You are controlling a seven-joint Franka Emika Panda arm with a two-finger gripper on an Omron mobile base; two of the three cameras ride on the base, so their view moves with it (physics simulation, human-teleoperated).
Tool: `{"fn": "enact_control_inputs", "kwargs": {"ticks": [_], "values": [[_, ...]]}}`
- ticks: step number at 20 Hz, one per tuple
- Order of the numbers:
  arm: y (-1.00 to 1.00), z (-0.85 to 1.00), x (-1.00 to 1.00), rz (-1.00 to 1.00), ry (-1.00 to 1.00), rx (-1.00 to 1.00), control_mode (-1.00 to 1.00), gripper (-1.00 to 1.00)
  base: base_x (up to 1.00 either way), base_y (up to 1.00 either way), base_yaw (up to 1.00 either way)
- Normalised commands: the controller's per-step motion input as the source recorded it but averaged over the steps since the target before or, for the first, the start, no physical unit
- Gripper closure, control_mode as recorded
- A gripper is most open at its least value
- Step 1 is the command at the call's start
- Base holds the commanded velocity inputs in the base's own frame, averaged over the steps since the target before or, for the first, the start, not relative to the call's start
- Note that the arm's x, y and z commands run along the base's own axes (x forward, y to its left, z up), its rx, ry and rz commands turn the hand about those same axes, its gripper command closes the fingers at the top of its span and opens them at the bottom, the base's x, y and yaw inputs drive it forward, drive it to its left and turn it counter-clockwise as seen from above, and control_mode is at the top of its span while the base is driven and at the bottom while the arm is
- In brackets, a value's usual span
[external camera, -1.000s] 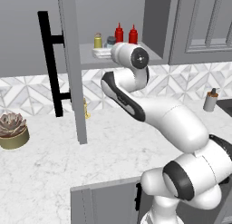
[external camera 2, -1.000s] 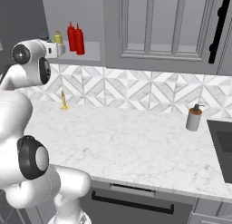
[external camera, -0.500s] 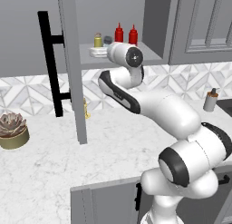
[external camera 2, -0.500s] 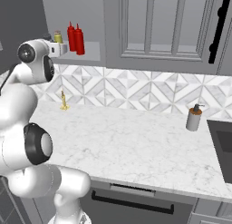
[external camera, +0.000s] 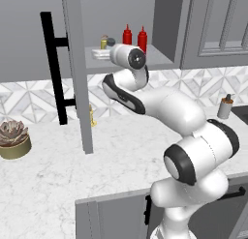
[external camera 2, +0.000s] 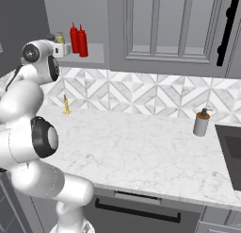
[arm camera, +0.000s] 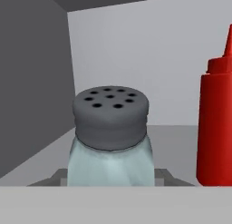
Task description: Put the shaker and condiment bottle from the counter next to their counterparts in the cabinet.
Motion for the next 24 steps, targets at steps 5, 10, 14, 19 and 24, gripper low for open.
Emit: {"fn": "enact_control_inputs", "kwargs": {"ticks": [5,10,14,19,24], "values": [[0.00,-0.11,0.40,0.05,0.00,0.01,-1.00,1.00,0.00,0.00,0.00],[0.00,-0.06,0.20,0.04,0.00,0.00,-1.00,1.00,0.00,0.00,0.00],[0.00,0.00,0.11,0.01,0.00,0.00,-1.00,1.00,0.00,0.00,0.00],[0.00,-0.11,0.01,0.00,0.00,0.00,-1.00,1.00,0.00,0.00,0.00],[0.00,-0.13,0.01,0.00,0.00,0.00,-1.00,1.00,0.00,0.00,0.00]]}}
